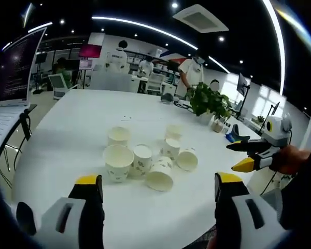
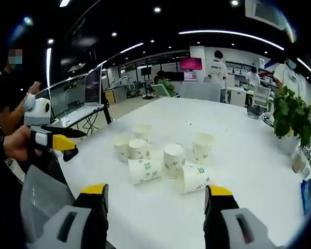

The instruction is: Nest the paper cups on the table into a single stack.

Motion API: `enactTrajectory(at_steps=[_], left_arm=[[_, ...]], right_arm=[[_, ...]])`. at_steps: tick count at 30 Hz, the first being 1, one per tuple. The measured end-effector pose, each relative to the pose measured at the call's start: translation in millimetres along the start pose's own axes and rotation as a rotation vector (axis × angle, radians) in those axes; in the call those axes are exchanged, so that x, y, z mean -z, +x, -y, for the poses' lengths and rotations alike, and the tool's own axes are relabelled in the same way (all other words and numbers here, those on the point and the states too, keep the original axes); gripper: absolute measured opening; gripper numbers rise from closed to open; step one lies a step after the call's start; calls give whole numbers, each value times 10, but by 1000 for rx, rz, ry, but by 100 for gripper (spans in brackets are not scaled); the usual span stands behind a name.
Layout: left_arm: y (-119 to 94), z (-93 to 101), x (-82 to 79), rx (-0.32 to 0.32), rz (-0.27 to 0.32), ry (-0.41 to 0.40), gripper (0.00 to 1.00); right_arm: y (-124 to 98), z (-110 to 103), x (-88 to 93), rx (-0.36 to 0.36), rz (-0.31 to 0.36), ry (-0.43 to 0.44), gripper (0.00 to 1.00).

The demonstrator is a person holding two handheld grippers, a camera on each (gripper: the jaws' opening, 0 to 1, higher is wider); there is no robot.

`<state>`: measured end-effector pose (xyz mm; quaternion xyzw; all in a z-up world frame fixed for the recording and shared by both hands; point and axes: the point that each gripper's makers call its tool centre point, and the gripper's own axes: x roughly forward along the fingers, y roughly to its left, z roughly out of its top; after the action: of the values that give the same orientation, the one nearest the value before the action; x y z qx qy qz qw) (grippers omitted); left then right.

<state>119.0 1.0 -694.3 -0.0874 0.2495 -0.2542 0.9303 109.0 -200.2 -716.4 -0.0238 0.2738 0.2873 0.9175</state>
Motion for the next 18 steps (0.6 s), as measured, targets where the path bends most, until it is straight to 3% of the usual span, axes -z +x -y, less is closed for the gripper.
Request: enactTrajectory(at_steps=[18], left_arm=[[11, -44, 31, 2, -3, -1, 88]], right_arm=[[-37, 15, 78, 10, -10, 14, 76]])
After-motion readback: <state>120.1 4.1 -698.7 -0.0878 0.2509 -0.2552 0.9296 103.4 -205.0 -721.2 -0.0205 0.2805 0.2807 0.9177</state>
